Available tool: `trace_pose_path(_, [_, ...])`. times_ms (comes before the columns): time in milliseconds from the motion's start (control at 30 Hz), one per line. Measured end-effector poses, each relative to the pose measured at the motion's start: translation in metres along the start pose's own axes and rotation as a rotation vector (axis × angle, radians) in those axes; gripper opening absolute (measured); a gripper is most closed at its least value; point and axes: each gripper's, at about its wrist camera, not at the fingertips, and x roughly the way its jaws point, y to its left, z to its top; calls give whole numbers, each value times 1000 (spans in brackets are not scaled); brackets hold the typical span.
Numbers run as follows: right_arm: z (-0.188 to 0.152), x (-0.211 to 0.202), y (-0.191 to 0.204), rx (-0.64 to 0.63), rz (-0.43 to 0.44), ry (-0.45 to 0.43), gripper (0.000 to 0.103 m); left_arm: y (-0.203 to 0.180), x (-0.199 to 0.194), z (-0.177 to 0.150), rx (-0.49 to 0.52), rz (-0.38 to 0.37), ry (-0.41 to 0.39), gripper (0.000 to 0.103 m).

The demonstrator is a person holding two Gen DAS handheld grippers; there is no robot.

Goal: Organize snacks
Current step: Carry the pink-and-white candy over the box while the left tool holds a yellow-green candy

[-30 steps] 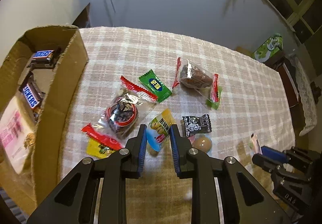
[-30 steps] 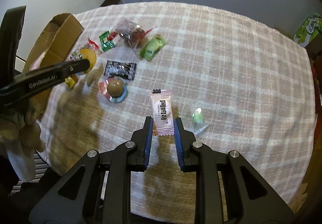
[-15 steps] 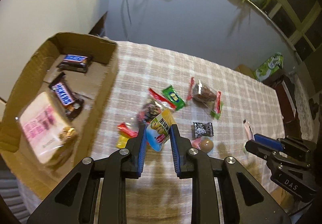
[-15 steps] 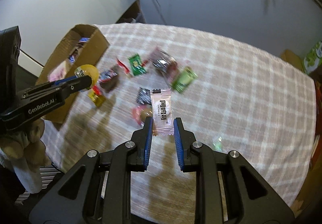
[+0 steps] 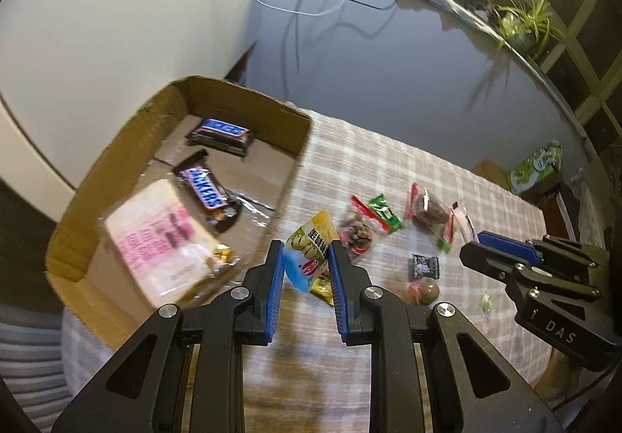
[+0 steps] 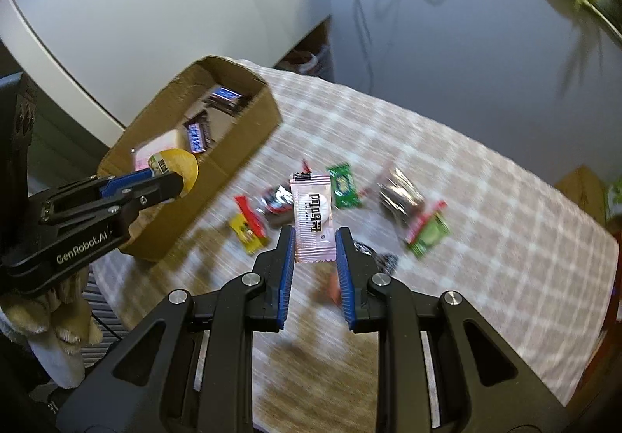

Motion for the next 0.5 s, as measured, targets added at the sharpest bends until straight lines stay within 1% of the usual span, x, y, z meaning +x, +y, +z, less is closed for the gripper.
trace_pose_path(200, [17,7,23,-59,23,-6,22,17,-10,-1,-29,26,-24,21])
trace_pose_path(500, [40,20,54,-126,53,-11,22,42,-18,-4,-76,62,-38,21])
